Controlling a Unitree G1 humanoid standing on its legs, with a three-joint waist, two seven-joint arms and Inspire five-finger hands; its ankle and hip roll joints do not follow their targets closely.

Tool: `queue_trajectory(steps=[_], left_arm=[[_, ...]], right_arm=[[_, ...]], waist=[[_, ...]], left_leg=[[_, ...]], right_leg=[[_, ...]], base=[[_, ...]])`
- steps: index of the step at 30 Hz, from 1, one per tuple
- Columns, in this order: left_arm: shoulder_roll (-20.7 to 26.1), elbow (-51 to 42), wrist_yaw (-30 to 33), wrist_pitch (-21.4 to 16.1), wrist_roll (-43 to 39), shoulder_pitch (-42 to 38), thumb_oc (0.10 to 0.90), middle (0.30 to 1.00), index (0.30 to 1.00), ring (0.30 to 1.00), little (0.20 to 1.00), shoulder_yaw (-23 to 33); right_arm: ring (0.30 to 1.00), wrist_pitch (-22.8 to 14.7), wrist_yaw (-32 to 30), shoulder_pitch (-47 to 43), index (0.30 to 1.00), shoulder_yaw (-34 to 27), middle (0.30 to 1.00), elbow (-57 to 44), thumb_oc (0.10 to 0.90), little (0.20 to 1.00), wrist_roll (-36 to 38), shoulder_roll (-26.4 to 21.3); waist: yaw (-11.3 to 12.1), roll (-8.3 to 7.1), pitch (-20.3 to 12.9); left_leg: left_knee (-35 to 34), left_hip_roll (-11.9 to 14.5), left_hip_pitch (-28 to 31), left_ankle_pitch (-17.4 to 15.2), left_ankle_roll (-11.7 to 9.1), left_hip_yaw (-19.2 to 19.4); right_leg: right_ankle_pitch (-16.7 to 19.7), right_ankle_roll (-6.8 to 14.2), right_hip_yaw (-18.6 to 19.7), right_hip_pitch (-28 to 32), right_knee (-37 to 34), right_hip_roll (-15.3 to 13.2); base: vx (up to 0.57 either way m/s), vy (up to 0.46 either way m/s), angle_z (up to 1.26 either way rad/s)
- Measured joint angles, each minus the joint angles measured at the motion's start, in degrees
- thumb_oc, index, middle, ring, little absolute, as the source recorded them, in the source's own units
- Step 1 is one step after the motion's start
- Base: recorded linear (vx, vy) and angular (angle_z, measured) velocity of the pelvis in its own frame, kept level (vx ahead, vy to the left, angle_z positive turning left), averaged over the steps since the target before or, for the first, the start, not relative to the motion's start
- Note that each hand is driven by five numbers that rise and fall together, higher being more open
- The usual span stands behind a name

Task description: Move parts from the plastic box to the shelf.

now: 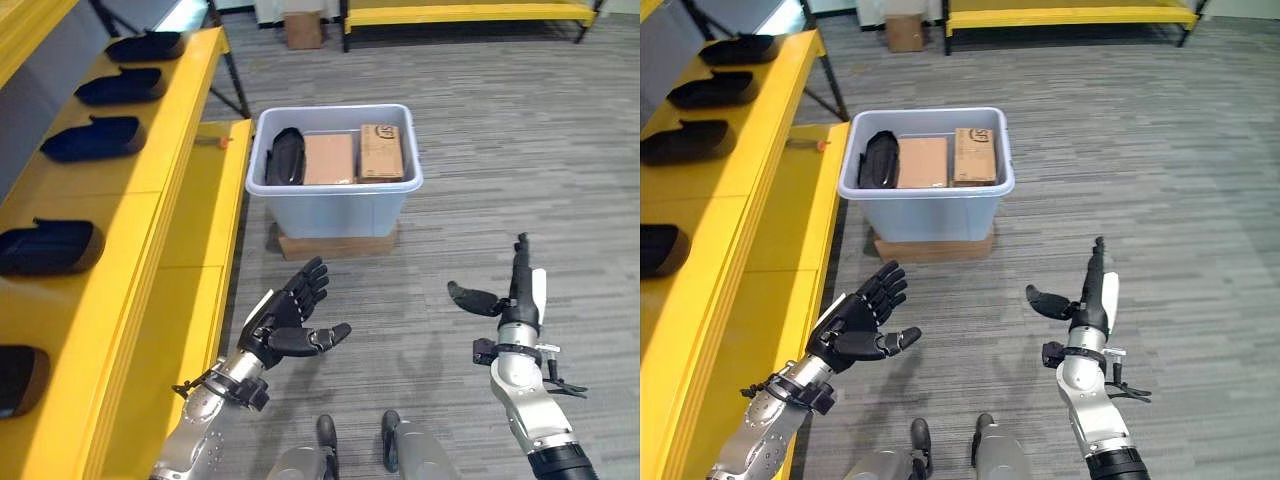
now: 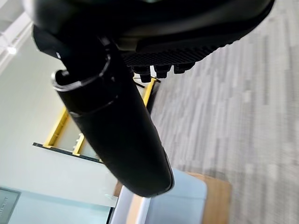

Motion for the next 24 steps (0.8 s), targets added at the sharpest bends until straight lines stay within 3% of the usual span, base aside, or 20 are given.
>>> queue_trajectory(steps=[2, 4, 6, 8, 9, 10, 11, 12, 13, 15, 19, 24], left_arm=[[0.3, 0.1, 0.8, -0.1, 0.0, -0.9, 0.9, 1.0, 1.0, 1.0, 1.0, -0.3], [0.3, 1.4, 2.9, -0.1, 0.0, -3.8, 0.9, 1.0, 1.0, 1.0, 1.0, -1.1], [0.1, 2.9, 4.2, -0.2, -0.2, -5.4, 0.9, 1.0, 1.0, 1.0, 1.0, -2.0], [-0.4, 3.4, 5.4, -0.6, -0.2, -3.9, 0.9, 1.0, 1.0, 1.0, 1.0, -3.4], [-0.5, 3.3, 5.4, -0.9, -0.1, -2.5, 0.9, 1.0, 1.0, 1.0, 1.0, -4.2], [0.4, 2.0, 5.4, -1.4, 0.2, 0.6, 0.9, 1.0, 1.0, 1.0, 1.0, -5.4], [1.6, 1.3, 5.6, -2.2, 0.4, 3.0, 0.9, 1.0, 1.0, 1.0, 1.0, -5.5], [1.1, 1.4, 6.5, -2.0, 0.4, 3.9, 0.9, 1.0, 1.0, 1.0, 1.0, -6.0], [0.5, 1.0, 6.5, -2.0, 0.5, 4.9, 0.9, 1.0, 1.0, 1.0, 1.0, -6.4], [0.3, 0.0, 6.5, -2.0, 1.5, 5.7, 0.9, 1.0, 1.0, 1.0, 1.0, -6.6], [0.2, -2.0, 6.4, -2.1, 1.5, 4.5, 0.9, 1.0, 1.0, 1.0, 1.0, -6.4], [0.2, -2.0, 6.5, -2.2, 1.5, 0.2, 0.9, 1.0, 1.0, 1.0, 1.0, -6.5]], right_arm=[[1.0, 0.0, -0.4, 0.8, 1.0, 0.6, 1.0, -0.2, 0.9, 1.0, -0.1, -0.8], [1.0, 0.0, -2.6, 0.9, 1.0, 0.7, 1.0, -0.9, 0.9, 1.0, -0.5, -1.8], [1.0, -0.1, -5.3, 0.8, 1.0, 0.7, 1.0, -1.5, 0.9, 1.0, -1.4, -1.8], [1.0, 0.0, -7.9, 1.0, 1.0, 0.4, 1.0, -1.0, 0.9, 1.0, -1.9, -0.5], [1.0, 0.1, -8.4, 1.4, 1.0, 0.1, 1.0, -1.0, 0.9, 1.0, -1.9, -0.5], [1.0, 0.1, -10.0, 2.4, 1.0, -0.8, 1.0, -1.0, 0.9, 1.0, -2.5, 0.2], [1.0, 0.0, -10.7, 1.7, 1.0, -1.2, 1.0, -0.8, 0.9, 1.0, -3.3, 1.1], [1.0, 0.1, -10.9, 1.0, 1.0, -1.6, 1.0, -0.6, 0.9, 1.0, -3.4, 1.2], [1.0, 0.1, -11.0, 0.4, 1.0, -1.7, 1.0, -0.7, 0.9, 1.0, -3.5, 0.5], [1.0, 0.1, -11.0, 0.3, 1.0, -1.6, 1.0, -0.7, 0.9, 1.0, -3.6, -0.2], [1.0, 0.1, -11.3, 0.4, 1.0, -1.5, 1.0, -0.7, 0.9, 1.0, -5.3, -2.4], [1.0, -0.9, -11.4, -0.8, 1.0, -0.7, 1.0, -0.7, 0.9, 1.0, -7.0, -6.4]], waist=[[-0.4, -0.36, -0.3], [-0.8, -0.4, -0.3], [-1.3, -0.47, -0.3], [-2.4, -0.62, -0.3], [-2.6, -0.88, -0.4], [-2.2, -3.1, -1.8], [-1.8, -5.08, -2.9], [-1.9, -4.27, -3.1], [-2.3, -2.15, -3.1], [-2.3, -0.8, -3.2], [-3.8, 0.29, -3.4], [-3.9, 2.25, -3.3]], left_leg=[[-1.0, 0.1, -0.7, 0.8, -0.4, -0.2], [-2.0, -0.2, -1.9, 2.4, -0.7, -0.3], [-2.8, -0.4, -2.0, 3.0, -1.1, -0.4], [-3.8, -0.3, -0.6, 3.6, -2.0, -2.3], [-5.2, -0.1, 0.9, 4.0, -2.6, -3.4], [-7.1, -0.3, 2.2, 4.5, -3.3, -4.3], [-8.3, 0.2, 2.1, 5.7, -5.5, -4.7], [-8.1, 1.1, 1.8, 5.6, -5.4, -4.5], [-8.1, 3.5, 2.0, 6.3, -6.3, -3.7], [-8.1, 5.8, 3.0, 6.4, -6.7, -3.5], [-8.1, 8.0, 4.0, 6.3, -8.8, -3.8], [-8.0, 9.4, 2.8, 6.0, -9.5, -4.4]], right_leg=[[-1.2, 1.5, 1.0, -0.1, -4.6, -0.6], [0.0, 3.3, 2.0, 0.3, -15.0, -2.7], [4.3, 6.5, 2.0, 1.0, -24.1, -6.5], [10.0, 8.0, 2.1, 4.2, -31.7, -9.9], [11.3, 8.0, 1.9, 6.2, -31.7, -10.1], [11.6, 7.8, 1.9, 9.8, -31.5, -10.0], [11.8, 6.7, 1.7, 11.8, -31.0, -8.6], [11.1, 6.0, 1.1, 11.5, -30.9, -7.5], [11.2, 4.9, 0.4, 12.0, -30.8, -5.1], [10.4, 3.9, 0.2, 13.3, -31.1, -2.7], [9.2, 2.6, 0.0, 14.1, -31.0, -0.1], [5.8, 2.2, -0.1, 10.6, -25.8, 0.8]], base=[[0.11, -0.156, -0.28], [0.17, -0.197, -0.14], [0.23, -0.221, 0.06], [0.26, -0.257, 0.41], [0.24, -0.288, 0.81], [0.22, -0.252, 0.86], [0.24, -0.264, 0.76], [0.2, -0.19, 0.42], [0.15, -0.134, 0.09], [0.18, -0.171, -0.07], [0.12, -0.156, -0.04], [0.11, -0.158, 0.01]])
